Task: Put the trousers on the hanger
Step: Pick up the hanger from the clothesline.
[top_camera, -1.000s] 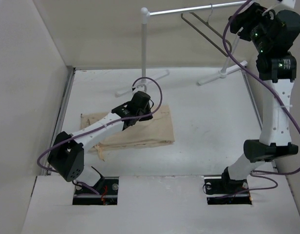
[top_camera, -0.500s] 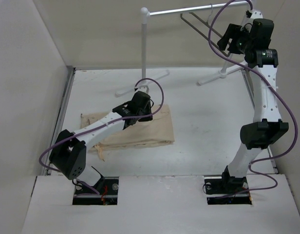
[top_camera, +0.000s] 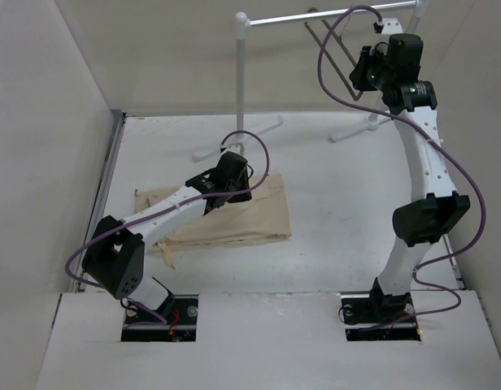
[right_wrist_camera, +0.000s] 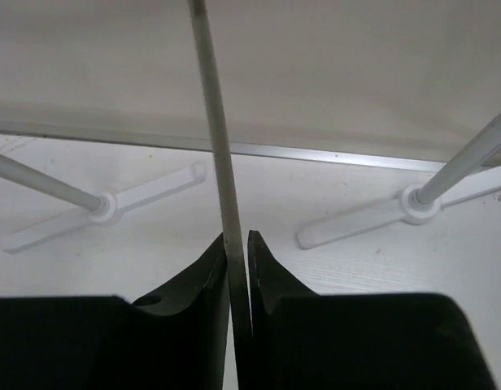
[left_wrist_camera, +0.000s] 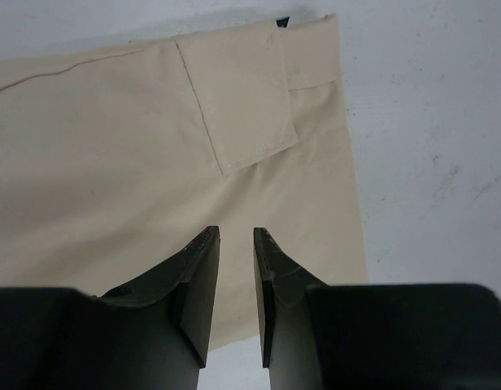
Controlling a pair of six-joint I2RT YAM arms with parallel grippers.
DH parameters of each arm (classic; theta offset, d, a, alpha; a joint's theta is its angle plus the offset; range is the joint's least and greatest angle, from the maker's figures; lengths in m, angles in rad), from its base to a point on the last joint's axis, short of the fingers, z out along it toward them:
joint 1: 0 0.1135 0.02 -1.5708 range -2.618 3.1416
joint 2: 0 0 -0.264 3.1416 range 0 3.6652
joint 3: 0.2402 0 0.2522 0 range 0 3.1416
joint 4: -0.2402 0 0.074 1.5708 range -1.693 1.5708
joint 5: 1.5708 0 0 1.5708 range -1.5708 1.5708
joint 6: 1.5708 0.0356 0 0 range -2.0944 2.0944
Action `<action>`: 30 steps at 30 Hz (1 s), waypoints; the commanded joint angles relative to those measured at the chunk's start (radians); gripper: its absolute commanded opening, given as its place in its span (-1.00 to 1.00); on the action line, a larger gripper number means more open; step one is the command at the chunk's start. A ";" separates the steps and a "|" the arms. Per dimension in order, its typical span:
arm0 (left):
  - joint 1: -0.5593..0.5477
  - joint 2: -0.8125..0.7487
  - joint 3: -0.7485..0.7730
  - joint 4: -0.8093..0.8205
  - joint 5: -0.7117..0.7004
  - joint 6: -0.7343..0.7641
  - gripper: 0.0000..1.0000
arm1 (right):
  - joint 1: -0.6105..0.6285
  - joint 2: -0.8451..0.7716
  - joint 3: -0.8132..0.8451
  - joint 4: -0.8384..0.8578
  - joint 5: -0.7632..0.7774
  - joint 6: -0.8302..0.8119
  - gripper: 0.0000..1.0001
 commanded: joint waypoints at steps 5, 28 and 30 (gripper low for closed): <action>0.010 -0.036 -0.029 0.006 -0.003 -0.023 -0.56 | 0.077 -0.129 -0.094 0.283 0.169 -0.085 -0.86; 0.018 -0.028 0.101 -0.002 0.012 -0.063 -0.27 | 0.157 -0.454 -0.588 0.506 0.313 -0.068 -1.00; 0.018 -0.026 0.144 -0.008 0.026 -0.068 -0.23 | 0.157 -0.473 -0.623 0.508 0.313 -0.063 -1.00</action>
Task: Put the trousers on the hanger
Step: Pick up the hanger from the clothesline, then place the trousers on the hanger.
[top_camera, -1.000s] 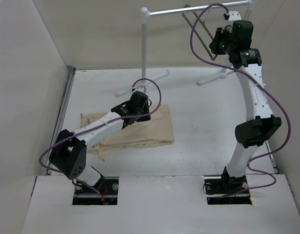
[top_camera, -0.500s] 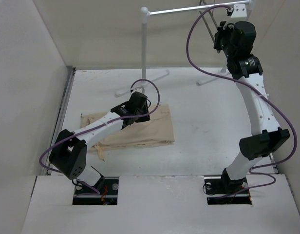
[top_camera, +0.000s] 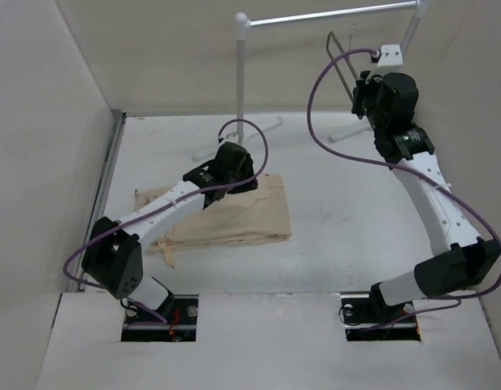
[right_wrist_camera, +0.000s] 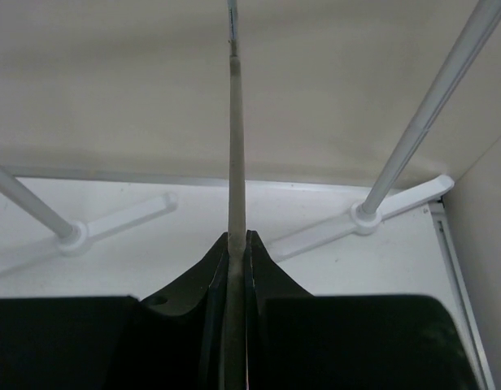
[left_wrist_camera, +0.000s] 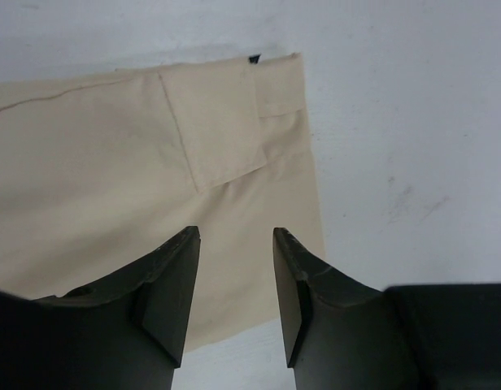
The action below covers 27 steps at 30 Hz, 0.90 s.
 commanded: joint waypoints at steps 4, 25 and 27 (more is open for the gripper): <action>0.012 -0.023 0.186 0.003 0.041 -0.056 -0.14 | 0.037 -0.122 -0.124 0.131 0.030 0.040 -1.00; -0.227 0.336 0.627 -0.043 -0.013 -0.203 -0.25 | 0.420 -0.491 -0.757 0.030 0.308 0.338 -1.00; -0.239 0.351 0.630 -0.037 -0.016 -0.211 -0.24 | 0.429 -0.514 -0.780 0.034 0.299 0.339 -1.00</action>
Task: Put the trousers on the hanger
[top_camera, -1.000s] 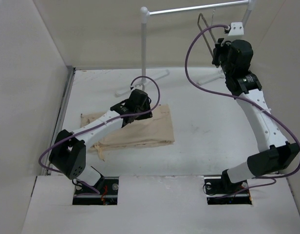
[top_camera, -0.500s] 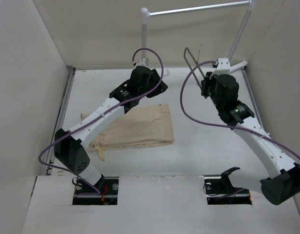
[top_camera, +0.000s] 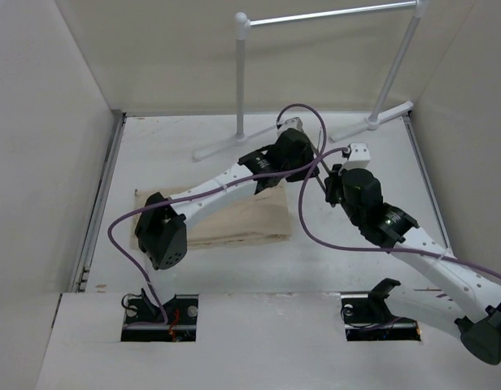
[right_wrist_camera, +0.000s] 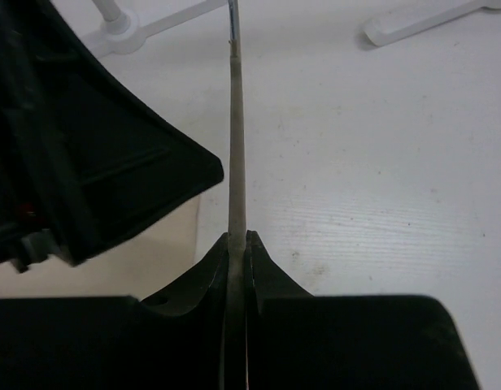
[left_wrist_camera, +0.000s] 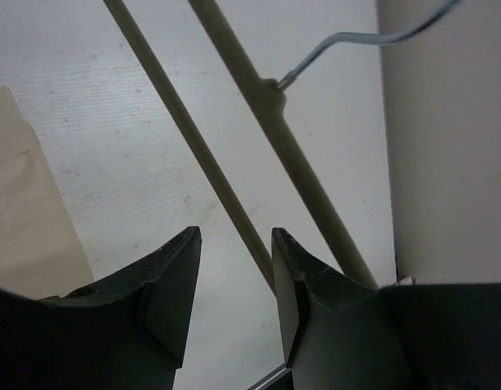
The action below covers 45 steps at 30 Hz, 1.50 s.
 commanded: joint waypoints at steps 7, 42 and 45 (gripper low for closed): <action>-0.049 -0.003 0.116 0.016 -0.136 0.039 -0.25 | 0.027 -0.073 -0.068 0.029 0.023 0.014 -1.00; -0.044 0.187 0.354 -0.130 -0.365 0.354 -1.00 | 0.088 -0.044 -0.041 0.034 0.057 0.017 -0.97; -0.034 0.156 0.303 -0.118 -0.365 0.298 -1.00 | 0.088 -0.052 -0.047 0.042 0.041 0.024 -0.92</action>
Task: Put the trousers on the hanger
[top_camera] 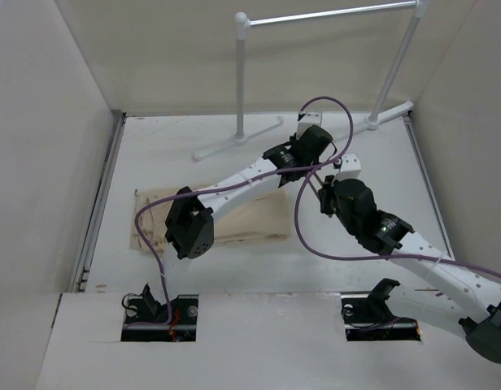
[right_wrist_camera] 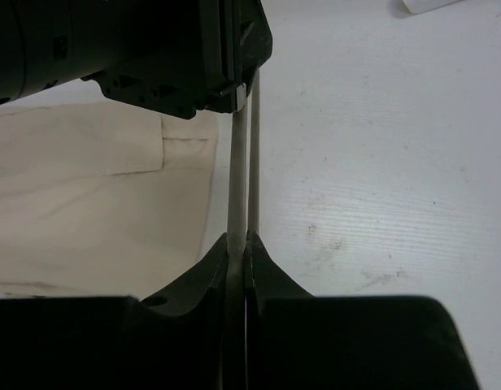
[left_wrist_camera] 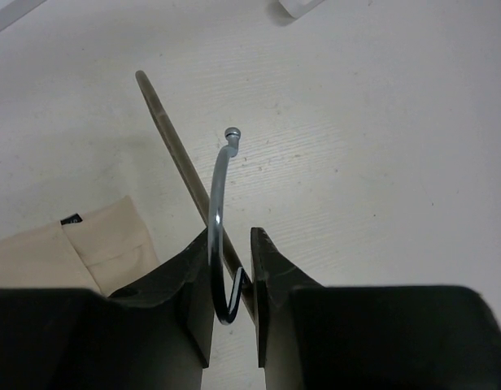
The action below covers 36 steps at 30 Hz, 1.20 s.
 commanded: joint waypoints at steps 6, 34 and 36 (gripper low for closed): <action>0.027 -0.156 -0.146 0.062 -0.029 -0.153 -1.00 | 0.012 -0.032 0.008 0.059 -0.039 0.029 -0.41; 0.060 -0.381 -0.514 0.253 -0.028 -0.354 -1.00 | -0.138 -0.243 0.031 -0.010 -0.470 0.172 0.33; 0.057 -0.416 -0.580 0.292 -0.034 -0.382 -1.00 | -0.180 -0.217 0.025 0.010 -0.526 0.200 -0.08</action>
